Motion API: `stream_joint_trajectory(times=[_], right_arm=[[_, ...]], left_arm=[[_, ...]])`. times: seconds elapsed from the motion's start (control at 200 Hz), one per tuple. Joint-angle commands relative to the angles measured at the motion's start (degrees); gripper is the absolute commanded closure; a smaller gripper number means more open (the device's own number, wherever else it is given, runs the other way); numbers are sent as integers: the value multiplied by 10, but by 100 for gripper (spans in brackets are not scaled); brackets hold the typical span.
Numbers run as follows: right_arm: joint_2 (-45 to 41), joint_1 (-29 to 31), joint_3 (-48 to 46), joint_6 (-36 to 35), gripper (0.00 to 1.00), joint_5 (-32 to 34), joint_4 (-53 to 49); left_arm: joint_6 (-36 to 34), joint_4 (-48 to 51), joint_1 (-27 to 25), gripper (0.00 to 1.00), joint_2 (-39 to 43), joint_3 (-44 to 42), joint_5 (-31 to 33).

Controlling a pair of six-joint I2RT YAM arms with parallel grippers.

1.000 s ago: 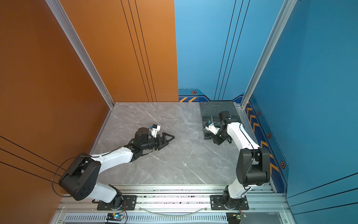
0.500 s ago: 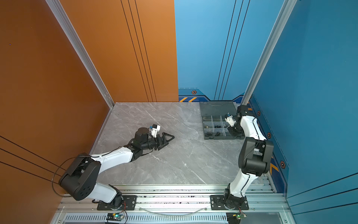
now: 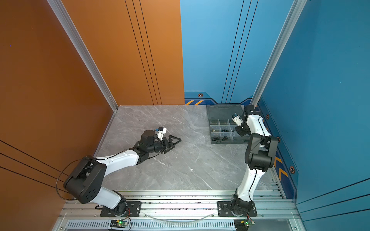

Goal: Sort the screws and nuts into containers
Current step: 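Lift the silver bolt and carry it over the organizer box, then lower the silver bolt into the bolt compartment and open the right gripper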

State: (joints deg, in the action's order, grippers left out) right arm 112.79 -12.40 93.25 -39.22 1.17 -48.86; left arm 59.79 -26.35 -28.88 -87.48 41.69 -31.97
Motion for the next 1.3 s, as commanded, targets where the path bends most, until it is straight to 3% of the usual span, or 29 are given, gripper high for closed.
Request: stream_joint_trajectory(times=[0.0, 0.826, 1.292], right_arm=[[10, 8, 5, -14, 100, 6, 1], [30, 31, -22, -19, 100, 8, -8], [21, 33, -25, -7, 63, 24, 4]], left_arm=[[-12, 2, 7, 2, -11, 20, 1], [-14, 4, 11, 2, 4, 3, 6], [-21, 17, 12, 2, 15, 3, 7]])
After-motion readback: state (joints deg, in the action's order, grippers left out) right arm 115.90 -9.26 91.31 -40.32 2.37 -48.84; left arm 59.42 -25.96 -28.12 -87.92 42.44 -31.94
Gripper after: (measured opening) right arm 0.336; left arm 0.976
